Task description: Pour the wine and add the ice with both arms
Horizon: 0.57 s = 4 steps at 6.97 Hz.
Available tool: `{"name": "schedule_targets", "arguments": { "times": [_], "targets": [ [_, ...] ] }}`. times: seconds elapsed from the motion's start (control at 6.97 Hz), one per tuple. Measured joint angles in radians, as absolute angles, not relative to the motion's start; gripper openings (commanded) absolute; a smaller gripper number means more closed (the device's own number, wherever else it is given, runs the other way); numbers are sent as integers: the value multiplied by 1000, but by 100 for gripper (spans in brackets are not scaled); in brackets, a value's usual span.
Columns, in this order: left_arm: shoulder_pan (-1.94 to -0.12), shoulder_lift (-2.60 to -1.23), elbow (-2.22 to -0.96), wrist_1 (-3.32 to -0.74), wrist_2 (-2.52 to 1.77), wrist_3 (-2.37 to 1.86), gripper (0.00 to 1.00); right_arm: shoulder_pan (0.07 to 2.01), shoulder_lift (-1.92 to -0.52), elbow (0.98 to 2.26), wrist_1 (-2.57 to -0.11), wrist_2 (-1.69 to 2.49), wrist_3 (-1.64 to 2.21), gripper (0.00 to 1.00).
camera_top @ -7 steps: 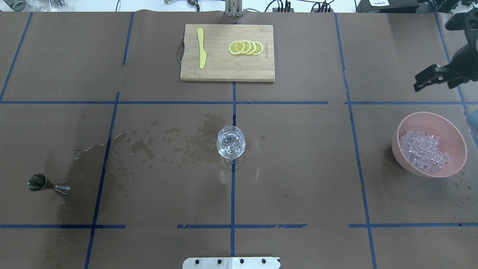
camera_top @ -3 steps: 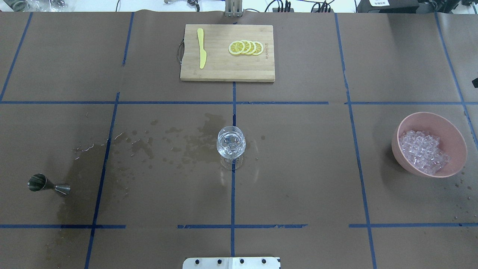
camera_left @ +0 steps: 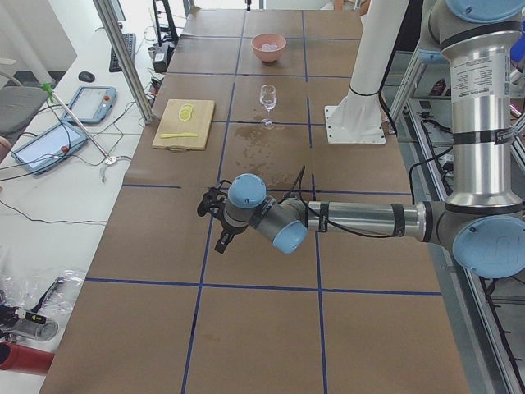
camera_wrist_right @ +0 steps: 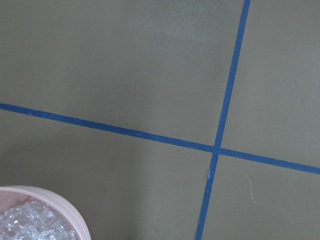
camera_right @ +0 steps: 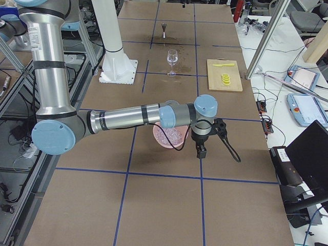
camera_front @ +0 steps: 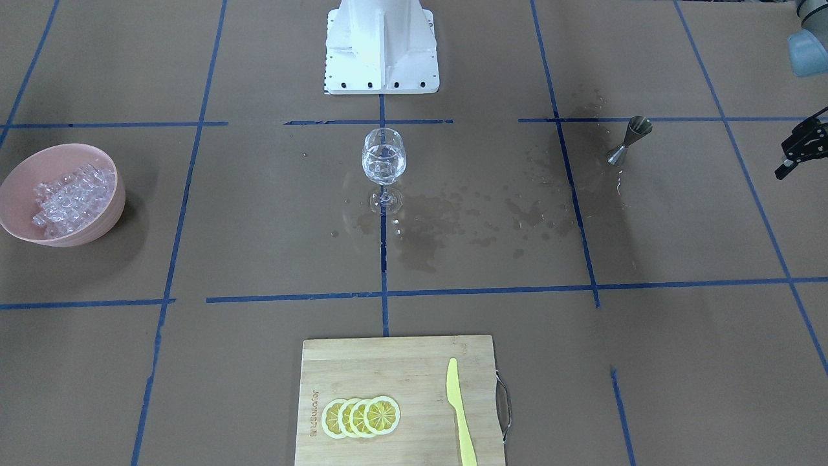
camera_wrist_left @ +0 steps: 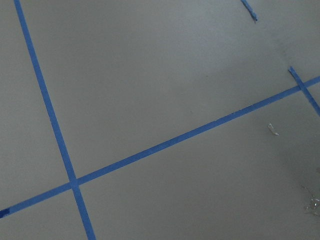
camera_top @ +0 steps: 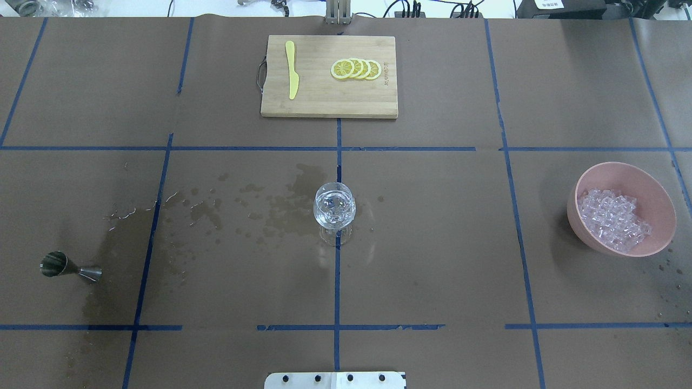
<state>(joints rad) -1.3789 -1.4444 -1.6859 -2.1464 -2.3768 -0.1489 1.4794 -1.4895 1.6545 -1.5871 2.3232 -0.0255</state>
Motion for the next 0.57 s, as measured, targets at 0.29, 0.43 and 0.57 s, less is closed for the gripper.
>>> {"name": "schedule_targets", "arguments": {
  "times": [0.29, 0.43, 0.57],
  "targets": [
    [-1439, -1464, -1715, -1936, -2378, -2, 100, 1493, -1489, 1631, -1587, 2342, -56, 100],
    [-1478, -1497, -1723, -1804, -2376, 64, 100, 1495, -1489, 1627, -1586, 2345, -60, 100],
    [-1524, -1516, -1734, -1692, -2376, 110, 100, 1495, -1489, 1626, -1585, 2346, -61, 100]
  ]
}}
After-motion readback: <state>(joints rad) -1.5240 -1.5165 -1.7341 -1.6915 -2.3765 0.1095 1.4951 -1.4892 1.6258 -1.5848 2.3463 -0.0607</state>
